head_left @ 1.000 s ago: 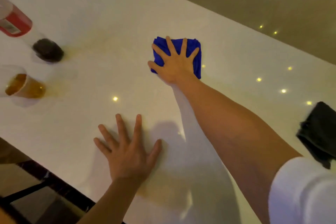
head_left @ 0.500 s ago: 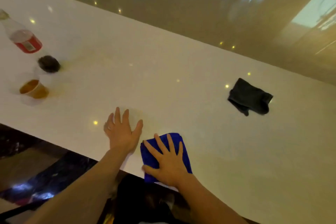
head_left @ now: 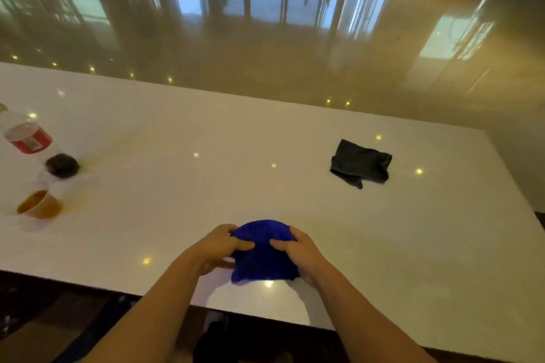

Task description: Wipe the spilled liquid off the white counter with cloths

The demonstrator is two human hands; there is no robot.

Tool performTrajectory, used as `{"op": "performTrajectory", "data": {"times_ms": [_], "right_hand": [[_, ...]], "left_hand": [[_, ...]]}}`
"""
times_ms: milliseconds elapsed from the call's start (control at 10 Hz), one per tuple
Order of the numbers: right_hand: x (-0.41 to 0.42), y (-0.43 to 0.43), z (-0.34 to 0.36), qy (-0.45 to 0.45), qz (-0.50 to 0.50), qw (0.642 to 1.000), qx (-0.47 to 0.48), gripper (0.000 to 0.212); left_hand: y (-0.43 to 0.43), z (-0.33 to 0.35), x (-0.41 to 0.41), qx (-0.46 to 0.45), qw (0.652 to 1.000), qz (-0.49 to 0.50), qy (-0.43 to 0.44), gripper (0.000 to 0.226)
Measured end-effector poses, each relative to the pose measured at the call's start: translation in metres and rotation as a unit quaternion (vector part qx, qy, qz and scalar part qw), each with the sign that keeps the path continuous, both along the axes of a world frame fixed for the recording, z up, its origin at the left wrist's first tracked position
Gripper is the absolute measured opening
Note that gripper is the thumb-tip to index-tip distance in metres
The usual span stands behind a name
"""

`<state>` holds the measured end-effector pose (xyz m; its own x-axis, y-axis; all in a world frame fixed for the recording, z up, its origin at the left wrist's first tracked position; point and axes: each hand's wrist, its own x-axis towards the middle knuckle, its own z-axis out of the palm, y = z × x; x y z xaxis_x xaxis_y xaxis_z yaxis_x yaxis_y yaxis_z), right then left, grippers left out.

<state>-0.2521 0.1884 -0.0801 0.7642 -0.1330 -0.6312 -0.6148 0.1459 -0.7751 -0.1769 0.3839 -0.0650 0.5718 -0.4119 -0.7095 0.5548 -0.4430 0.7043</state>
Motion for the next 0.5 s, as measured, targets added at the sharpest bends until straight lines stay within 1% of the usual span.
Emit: {"op": "performTrajectory", "data": {"times_ms": [100, 200, 300, 400, 500], "right_hand": [[-0.014, -0.053, 0.014, -0.083, -0.103, 0.983, 0.127, 0.032], [-0.015, -0.100, 0.026, -0.061, -0.152, 0.986, 0.020, 0.024], [-0.011, -0.141, 0.020, -0.014, -0.206, 0.976, -0.067, 0.014], [-0.013, -0.170, 0.013, 0.013, -0.231, 0.969, -0.083, 0.029], [-0.028, -0.189, 0.016, 0.052, -0.194, 0.973, -0.114, 0.033]], "left_hand": [[-0.043, 0.007, 0.018, -0.154, 0.983, 0.036, 0.098, 0.051], [-0.111, 0.005, 0.025, -0.145, 0.977, 0.077, 0.133, 0.041], [-0.173, -0.004, 0.024, -0.127, 0.977, 0.109, 0.129, 0.030], [-0.210, -0.009, 0.023, -0.094, 0.985, 0.116, 0.083, 0.037], [-0.215, 0.004, 0.030, -0.042, 0.995, 0.084, 0.015, 0.060]]}}
